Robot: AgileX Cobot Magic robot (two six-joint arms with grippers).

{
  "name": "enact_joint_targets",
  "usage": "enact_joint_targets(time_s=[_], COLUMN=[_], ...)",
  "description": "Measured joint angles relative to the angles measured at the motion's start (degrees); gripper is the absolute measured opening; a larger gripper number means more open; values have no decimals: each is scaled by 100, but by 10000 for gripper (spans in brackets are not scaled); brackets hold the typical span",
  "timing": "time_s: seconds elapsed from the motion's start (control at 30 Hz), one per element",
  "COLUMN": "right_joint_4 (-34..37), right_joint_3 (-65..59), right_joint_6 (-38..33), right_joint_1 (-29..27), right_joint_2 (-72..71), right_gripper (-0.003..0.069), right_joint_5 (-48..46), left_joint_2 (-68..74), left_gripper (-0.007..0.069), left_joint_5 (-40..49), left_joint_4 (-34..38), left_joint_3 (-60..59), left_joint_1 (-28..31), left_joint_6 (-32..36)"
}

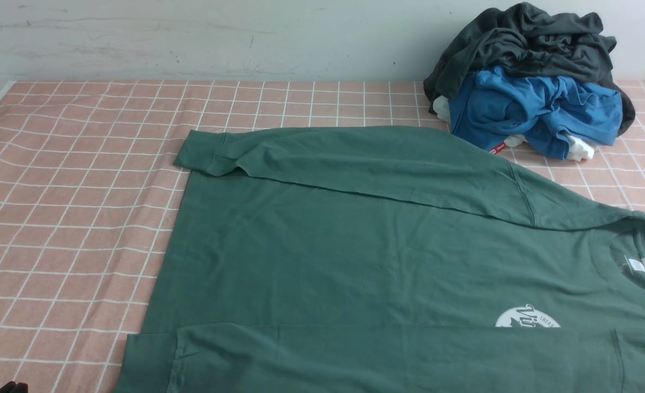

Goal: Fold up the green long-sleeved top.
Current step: Use the left arm to clamp the cuff closest to it

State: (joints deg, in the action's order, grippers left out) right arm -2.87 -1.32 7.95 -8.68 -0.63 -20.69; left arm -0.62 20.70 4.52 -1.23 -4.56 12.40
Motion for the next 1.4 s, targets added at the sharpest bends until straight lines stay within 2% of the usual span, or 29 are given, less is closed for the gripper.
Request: enact_joint_targets(time_s=[0.27, 0.33, 0.5, 0.6, 0.7, 0.73, 0.77, 0.83, 0.93, 1.07, 1.13, 1.17, 1.2, 1.3, 1.4], right_joint_4=[-50, -61, -67, -80, -111, -141, -240, -497, -1053, -2632, -3441, -3514, -3980, -4164, -3486], right_joint_3=[-12, -18, -24, -24, -24, -24, -24, -24, 135, 1258, 1735, 1775, 2044, 2291, 2502], right_joint_6=[-25, -25, 30, 497, 1313, 1461, 1705, 1931, 2206, 2956, 3353, 3391, 3696, 4089, 3926], right_joint_1=[0, 0, 0, 0, 0, 0, 0, 0, 0, 26, 132, 144, 272, 490, 1117], right_joint_2=[0, 0, 0, 0, 0, 0, 0, 0, 54, 753, 1256, 1308, 1742, 2407, 3287], right_gripper=[-14, -14, -14, -14, -14, -14, -14, -14, -14, -14, -14, -14, -14, -14, -14], right_joint_5=[219, 515, 2206, 3502, 4587, 4728, 4918, 4998, 4719, 3222, 2441, 2366, 1792, 1027, -106], left_joint_2=[0, 0, 0, 0, 0, 0, 0, 89, 492, 1985, 2720, 2805, 3467, 4446, 5804], left_gripper=[-4, -4, -4, -4, -4, -4, -4, -4, -4, -4, -4, -4, -4, -4, -4], left_joint_5=[-370, -721, -2303, -3358, -4245, -4491, -4795, -4859, -4341, -2135, -1496, -1431, -873, 111, 1448], left_joint_4=[0, 0, -10, -11, 92, 150, 223, 241, 128, -119, -182, -193, -208, -186, 138], left_joint_3=[-46, -46, -46, -46, -46, -46, -31, 147, 899, 2916, 3434, 3479, 3761, 4053, 4337], left_joint_1=[0, 0, 0, 0, 0, 0, 0, 0, 0, 0, 0, 0, 0, 0, 0], left_joint_6=[0, 0, 7, -58, -505, -661, -1089, -1538, -1967, -2217, -2205, -2205, -2164, -1914, -1317])
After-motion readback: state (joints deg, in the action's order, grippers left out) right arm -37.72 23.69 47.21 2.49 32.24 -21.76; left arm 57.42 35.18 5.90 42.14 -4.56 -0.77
